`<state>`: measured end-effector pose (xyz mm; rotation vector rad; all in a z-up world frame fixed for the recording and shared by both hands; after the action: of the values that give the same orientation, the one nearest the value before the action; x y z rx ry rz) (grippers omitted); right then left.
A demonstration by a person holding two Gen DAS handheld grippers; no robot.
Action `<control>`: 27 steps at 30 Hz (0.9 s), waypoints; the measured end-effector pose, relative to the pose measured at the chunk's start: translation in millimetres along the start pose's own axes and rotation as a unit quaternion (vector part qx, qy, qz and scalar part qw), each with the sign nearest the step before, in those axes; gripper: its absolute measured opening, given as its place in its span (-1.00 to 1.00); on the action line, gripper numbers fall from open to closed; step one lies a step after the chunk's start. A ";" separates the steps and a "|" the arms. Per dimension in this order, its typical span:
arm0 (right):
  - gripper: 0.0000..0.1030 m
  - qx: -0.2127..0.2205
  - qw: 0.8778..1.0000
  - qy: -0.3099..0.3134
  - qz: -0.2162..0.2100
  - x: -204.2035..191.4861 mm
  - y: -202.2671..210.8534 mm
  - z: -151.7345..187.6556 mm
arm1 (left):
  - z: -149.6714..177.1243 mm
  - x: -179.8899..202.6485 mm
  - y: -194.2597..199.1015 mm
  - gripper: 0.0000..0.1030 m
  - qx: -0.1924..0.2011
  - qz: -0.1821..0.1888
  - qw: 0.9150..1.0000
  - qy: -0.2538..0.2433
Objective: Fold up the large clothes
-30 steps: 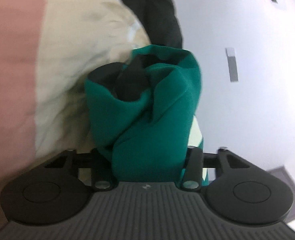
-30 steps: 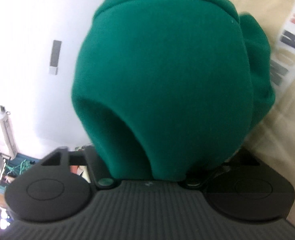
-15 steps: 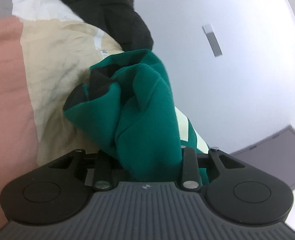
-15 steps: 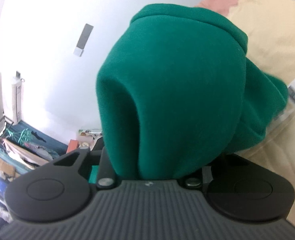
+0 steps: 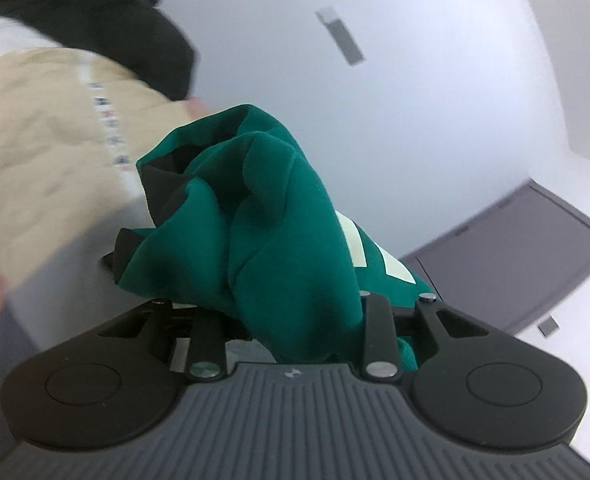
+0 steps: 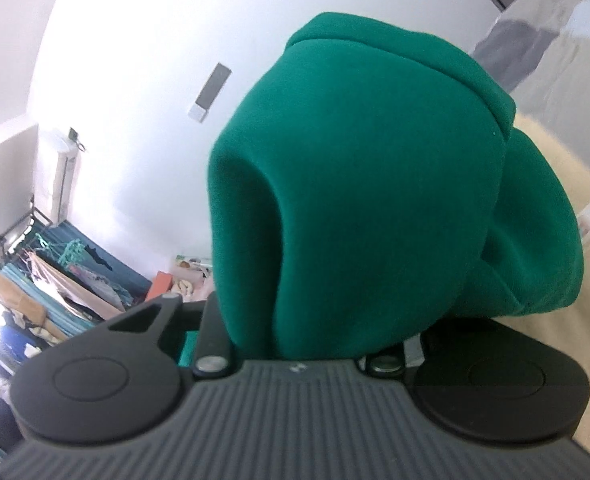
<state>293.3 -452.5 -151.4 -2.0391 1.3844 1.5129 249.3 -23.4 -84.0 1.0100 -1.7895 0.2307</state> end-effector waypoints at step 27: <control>-0.31 0.133 0.990 -0.042 -0.002 131.3 31.4 -217.6 | 32.7 153.0 -291.9 -0.32 -0.067 0.040 0.994 -0.075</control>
<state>402.0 -684.3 -158.7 -1.7954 1.4602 1.3154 418.9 -306.3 -54.0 0.8808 -1.9566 0.0846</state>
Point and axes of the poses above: each gripper's, at about its wrist camera, not at the fingertips, and y roughly against the way its jaws point, x to its right, z to its underside, the point moved 8 cm from there along -y, roughly the way its jaws point, and after that the axes turned 11 degrees about -x, right-handed, at the moved point
